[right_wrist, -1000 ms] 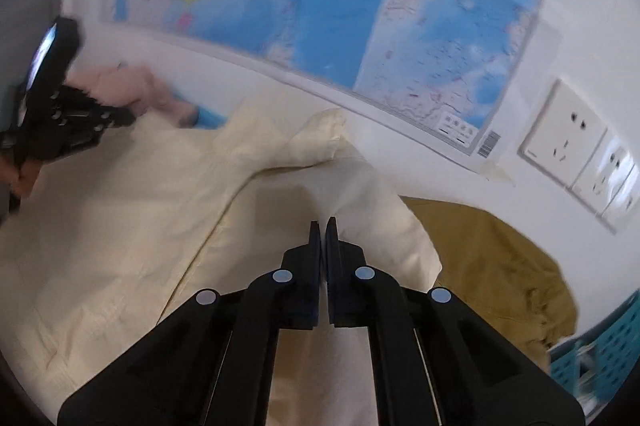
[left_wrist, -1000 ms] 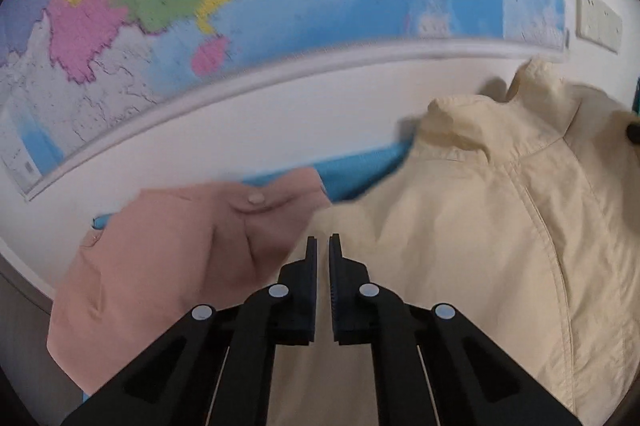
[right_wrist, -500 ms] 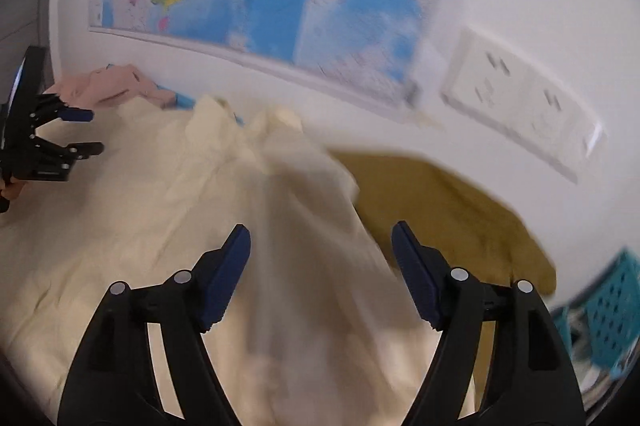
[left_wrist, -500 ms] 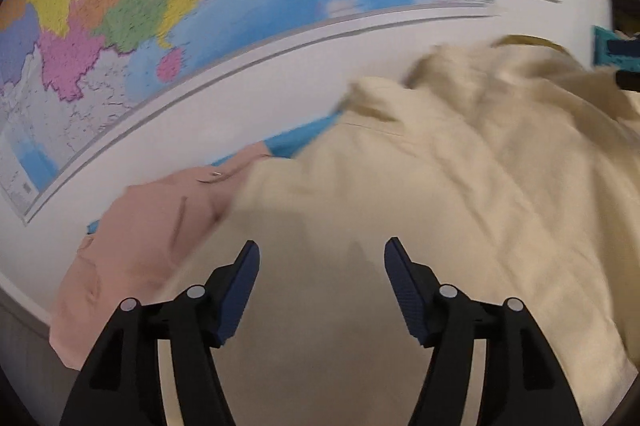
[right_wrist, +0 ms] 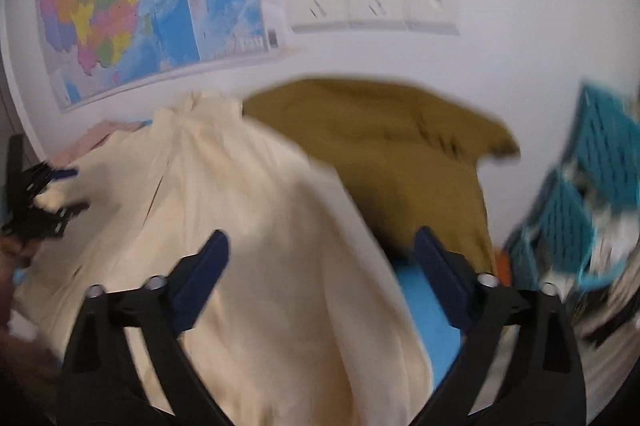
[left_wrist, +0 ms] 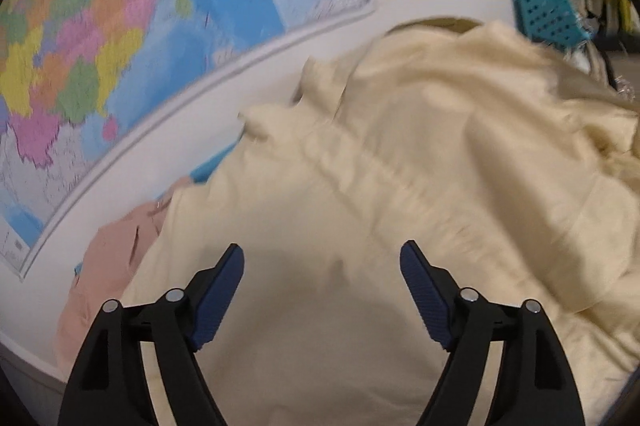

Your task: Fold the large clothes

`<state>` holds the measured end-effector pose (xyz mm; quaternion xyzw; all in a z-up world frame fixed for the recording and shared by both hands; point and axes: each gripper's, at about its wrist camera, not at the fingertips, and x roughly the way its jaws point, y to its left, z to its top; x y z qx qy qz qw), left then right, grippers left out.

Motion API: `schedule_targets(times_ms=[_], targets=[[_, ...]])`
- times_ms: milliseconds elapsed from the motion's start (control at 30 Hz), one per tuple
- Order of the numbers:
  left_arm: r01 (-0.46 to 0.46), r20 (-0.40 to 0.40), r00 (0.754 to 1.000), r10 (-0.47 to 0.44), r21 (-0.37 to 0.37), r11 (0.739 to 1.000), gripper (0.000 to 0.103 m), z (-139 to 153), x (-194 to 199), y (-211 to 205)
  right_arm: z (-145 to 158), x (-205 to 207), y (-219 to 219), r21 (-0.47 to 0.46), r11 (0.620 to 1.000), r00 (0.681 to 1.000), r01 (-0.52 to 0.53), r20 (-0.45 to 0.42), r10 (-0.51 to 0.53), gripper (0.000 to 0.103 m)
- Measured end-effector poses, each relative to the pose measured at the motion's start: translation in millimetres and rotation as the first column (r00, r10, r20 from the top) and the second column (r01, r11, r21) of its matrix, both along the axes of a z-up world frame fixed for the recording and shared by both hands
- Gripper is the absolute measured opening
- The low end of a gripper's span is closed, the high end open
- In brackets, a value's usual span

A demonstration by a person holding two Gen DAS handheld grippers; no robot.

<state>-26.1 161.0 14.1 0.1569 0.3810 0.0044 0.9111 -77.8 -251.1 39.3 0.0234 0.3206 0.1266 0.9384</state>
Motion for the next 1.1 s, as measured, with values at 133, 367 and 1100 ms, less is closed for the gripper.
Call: schedule_targets(times_ms=[133,367,1100], targets=[[0.058,0.029,0.998,-0.057,-0.045,0.997,0.081,15.1,-1.0,-20.2,-50.0,-48.3,-41.2,0.084,0.994,0.988,0.071,-0.146,-0.058,0.097],[0.129,0.013,0.992,-0.129,-0.05,0.99,0.083,15.6,9.3,-57.2,-84.5,-83.7,-44.1,0.186,0.981,0.982,0.057,-0.187,-0.021,0.038],[0.262,-0.097,0.954,-0.285,-0.195,0.945,0.078,5.7,132.8,-177.1,102.2,-90.9,-3.5,0.188,0.95,0.968,-0.249,0.061,0.242,0.01]])
